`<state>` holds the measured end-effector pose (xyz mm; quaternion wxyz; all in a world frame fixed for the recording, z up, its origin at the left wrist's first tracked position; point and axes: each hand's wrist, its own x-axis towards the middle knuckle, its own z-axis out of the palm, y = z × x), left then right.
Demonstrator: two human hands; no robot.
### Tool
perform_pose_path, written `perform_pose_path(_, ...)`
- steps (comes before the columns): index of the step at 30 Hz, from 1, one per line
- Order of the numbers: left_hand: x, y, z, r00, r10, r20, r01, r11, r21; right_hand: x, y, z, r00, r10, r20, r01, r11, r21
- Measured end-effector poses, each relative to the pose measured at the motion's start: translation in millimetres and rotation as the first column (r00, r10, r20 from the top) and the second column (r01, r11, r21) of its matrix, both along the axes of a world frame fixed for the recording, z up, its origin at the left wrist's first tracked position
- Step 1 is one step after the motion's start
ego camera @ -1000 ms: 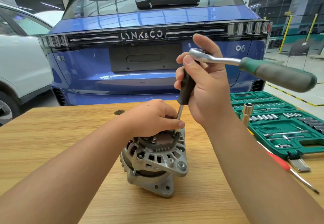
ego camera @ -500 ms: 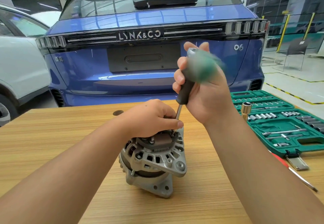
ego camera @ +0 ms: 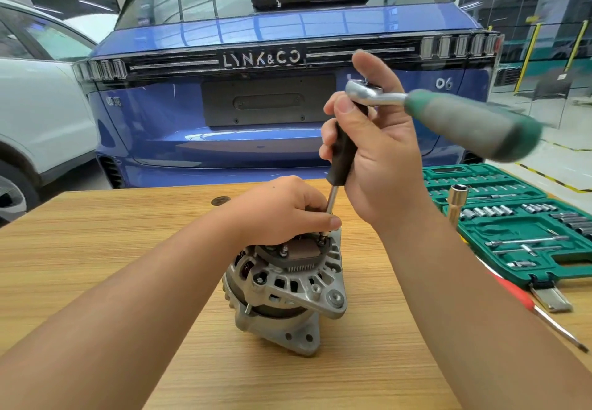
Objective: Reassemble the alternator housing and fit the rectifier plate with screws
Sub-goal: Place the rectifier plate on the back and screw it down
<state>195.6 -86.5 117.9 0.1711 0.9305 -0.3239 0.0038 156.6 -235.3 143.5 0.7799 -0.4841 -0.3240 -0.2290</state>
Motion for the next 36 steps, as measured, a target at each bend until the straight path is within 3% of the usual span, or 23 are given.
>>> perform_pose_path(7,1,1,-1,1.0,0.004,0.007,-0.004,1.0,-0.002,0,-11,-1,0.934,0.352,-0.065,-0.344,0.932,0.111)
perform_pose_path(15,1,0,0,1.0,-0.001,-0.004,0.001,1.0,-0.007,-3,-8,4,0.939,0.299,-0.17,-0.281,0.952,0.121)
perform_pose_path(18,0,-2,0,1.0,0.006,0.025,-0.006,1.0,0.023,-2,-6,8,0.978,0.028,-0.209,-0.004,0.994,0.11)
perform_pose_path(20,-1,-3,0,0.999,0.002,0.035,-0.003,0.999,0.041,0,-7,10,0.957,-0.134,-0.257,0.158,0.984,0.076)
perform_pose_path(21,-1,-3,0,0.999,0.0,0.035,-0.002,0.999,0.039,1,-9,10,0.948,-0.113,-0.298,0.14,0.988,0.072)
perform_pose_path(23,-1,-3,0,0.999,-0.001,0.033,0.0,1.0,0.026,0,-14,10,0.935,0.114,-0.335,-0.076,0.99,0.122)
perform_pose_path(25,-1,-3,1,1.0,-0.005,0.029,0.004,1.0,0.03,-1,-17,9,0.902,0.291,-0.32,-0.229,0.949,0.218)
perform_pose_path(27,-1,-2,1,1.0,-0.005,0.021,0.005,0.999,0.032,-2,-13,7,0.917,0.3,-0.265,-0.247,0.945,0.216)
perform_pose_path(33,-2,0,2,1.0,-0.013,-0.017,0.013,1.0,-0.003,-4,2,2,0.997,-0.083,-0.006,0.083,0.996,0.028)
perform_pose_path(36,-3,-1,2,1.0,-0.008,-0.016,0.008,1.0,-0.002,-1,0,0,0.998,-0.059,0.026,0.059,0.998,0.008)
